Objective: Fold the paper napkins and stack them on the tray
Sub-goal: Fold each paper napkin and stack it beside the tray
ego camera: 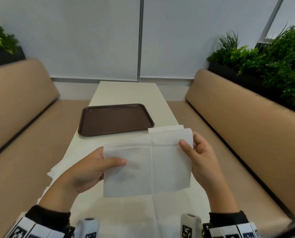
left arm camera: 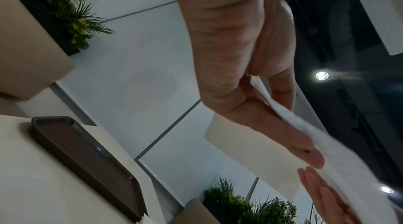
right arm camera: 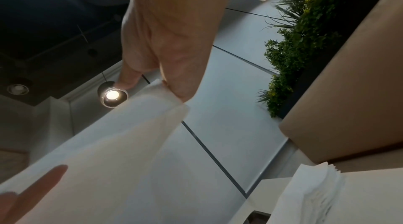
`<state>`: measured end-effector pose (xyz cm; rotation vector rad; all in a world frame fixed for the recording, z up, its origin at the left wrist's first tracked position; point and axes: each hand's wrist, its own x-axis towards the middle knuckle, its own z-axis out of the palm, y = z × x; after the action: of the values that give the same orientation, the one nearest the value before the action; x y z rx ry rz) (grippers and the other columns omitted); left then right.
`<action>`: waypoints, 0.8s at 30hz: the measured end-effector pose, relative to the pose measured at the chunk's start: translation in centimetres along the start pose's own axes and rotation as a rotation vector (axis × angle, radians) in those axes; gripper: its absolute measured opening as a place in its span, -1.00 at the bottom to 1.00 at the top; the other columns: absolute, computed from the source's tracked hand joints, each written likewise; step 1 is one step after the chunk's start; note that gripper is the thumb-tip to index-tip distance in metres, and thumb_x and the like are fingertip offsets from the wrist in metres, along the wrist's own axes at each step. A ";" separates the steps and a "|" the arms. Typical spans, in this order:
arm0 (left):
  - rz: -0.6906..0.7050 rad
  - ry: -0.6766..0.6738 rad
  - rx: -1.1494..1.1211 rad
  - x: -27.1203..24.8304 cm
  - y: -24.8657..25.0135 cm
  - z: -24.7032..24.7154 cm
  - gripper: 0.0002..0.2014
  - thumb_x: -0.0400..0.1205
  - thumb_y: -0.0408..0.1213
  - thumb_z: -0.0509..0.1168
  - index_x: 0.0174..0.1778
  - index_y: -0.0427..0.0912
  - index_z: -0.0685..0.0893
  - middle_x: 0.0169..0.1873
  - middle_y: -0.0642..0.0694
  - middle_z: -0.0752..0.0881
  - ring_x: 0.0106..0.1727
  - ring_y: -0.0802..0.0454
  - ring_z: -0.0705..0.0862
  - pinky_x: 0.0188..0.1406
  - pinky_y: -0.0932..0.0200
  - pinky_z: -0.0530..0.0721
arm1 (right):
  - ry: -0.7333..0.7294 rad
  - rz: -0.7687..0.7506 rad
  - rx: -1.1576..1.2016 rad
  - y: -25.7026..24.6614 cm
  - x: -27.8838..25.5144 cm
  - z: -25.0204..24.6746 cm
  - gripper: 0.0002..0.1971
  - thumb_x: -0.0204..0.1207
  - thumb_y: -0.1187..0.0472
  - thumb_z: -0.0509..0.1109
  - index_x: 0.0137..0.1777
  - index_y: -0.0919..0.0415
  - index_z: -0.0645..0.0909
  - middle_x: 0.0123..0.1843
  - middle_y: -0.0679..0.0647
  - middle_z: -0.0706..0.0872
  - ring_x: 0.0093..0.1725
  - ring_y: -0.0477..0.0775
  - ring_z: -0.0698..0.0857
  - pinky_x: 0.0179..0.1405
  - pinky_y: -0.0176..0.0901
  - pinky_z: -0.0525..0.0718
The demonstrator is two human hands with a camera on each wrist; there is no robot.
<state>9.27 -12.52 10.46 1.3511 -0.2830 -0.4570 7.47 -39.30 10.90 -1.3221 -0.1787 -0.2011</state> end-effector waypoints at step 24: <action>0.289 0.031 0.393 -1.2 1.4 -1.4 -0.83 0.34 -0.28 0.43 -0.19 -0.02 0.85 -0.10 -0.03 0.84 -0.06 0.05 0.79 -0.16 0.29 0.72 | -0.274 0.014 -0.254 0.8 -0.9 -3.2 -0.71 0.38 0.40 0.23 -0.23 0.16 0.79 -0.07 0.11 0.74 -0.09 0.12 0.65 -0.13 -0.16 0.54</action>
<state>9.07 -10.56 11.63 1.6653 -0.5551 -0.1402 6.88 -42.22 9.13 -1.6018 -0.3848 -0.0294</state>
